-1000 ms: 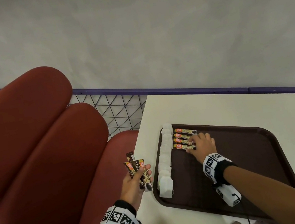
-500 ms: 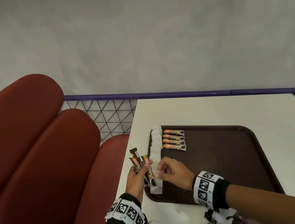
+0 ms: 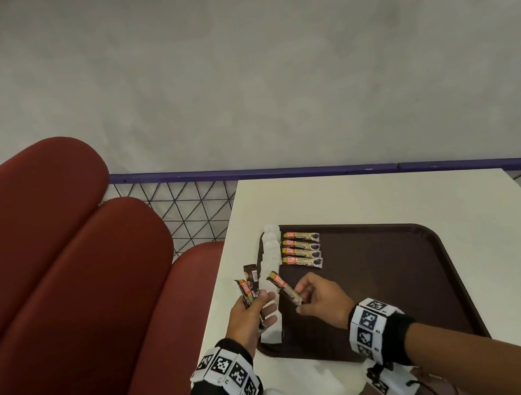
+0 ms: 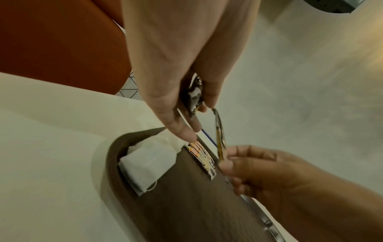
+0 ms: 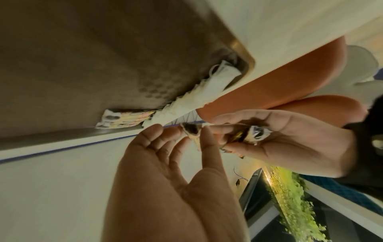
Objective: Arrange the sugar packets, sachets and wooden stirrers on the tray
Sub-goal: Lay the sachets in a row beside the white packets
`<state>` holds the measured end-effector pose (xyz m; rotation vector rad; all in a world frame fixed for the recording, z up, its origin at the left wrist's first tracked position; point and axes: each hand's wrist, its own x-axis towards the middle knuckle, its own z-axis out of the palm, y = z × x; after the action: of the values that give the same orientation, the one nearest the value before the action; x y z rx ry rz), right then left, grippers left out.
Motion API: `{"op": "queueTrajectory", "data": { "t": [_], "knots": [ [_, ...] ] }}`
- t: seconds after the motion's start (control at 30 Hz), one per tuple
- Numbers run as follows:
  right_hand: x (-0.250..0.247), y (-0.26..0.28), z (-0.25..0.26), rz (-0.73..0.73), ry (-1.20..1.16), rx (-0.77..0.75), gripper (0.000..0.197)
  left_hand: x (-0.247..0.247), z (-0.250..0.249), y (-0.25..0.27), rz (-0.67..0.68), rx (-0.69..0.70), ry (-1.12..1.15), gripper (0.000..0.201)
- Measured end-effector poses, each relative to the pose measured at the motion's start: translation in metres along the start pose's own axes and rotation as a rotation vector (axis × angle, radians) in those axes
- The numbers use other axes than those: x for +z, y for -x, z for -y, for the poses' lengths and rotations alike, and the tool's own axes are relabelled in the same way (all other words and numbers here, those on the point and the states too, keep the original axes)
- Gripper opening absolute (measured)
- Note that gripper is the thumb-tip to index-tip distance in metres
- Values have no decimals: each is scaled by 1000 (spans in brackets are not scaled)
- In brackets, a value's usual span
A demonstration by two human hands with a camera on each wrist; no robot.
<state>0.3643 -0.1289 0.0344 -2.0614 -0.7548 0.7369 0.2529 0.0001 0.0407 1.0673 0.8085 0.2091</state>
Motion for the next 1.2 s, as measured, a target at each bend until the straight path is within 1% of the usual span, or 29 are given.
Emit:
{"op": "queueTrajectory", "data": {
  "t": [0.13, 0.23, 0.37, 0.47, 0.53, 0.8, 1.1, 1.2],
  "knots": [
    [-23, -18, -20, -171, 235, 60, 27, -11, 1, -3, -83, 6, 43, 13],
    [-37, -31, -28, -246, 403, 74, 26, -19, -1, -4, -118, 0, 60, 9],
    [-41, -45, -28, -232, 644, 35, 29, -27, 0, -4, -102, 1, 82, 6],
    [-37, -56, -30, -184, 755, 4, 29, -33, 0, -5, -92, 13, 71, 7],
    [-33, -62, -31, -154, 805, -3, 30, -36, 0, -5, -106, 17, 74, 11],
    [-23, -76, -38, -155, 858, -5, 31, -51, 0, -4, -161, 13, 38, 14],
    [-22, -76, -42, -200, 827, -15, 31, -51, 2, -5, -140, -23, 51, 9],
    [-21, -70, -39, -220, 800, -40, 32, -48, 1, -4, -132, -25, 43, 13]
  ]
}}
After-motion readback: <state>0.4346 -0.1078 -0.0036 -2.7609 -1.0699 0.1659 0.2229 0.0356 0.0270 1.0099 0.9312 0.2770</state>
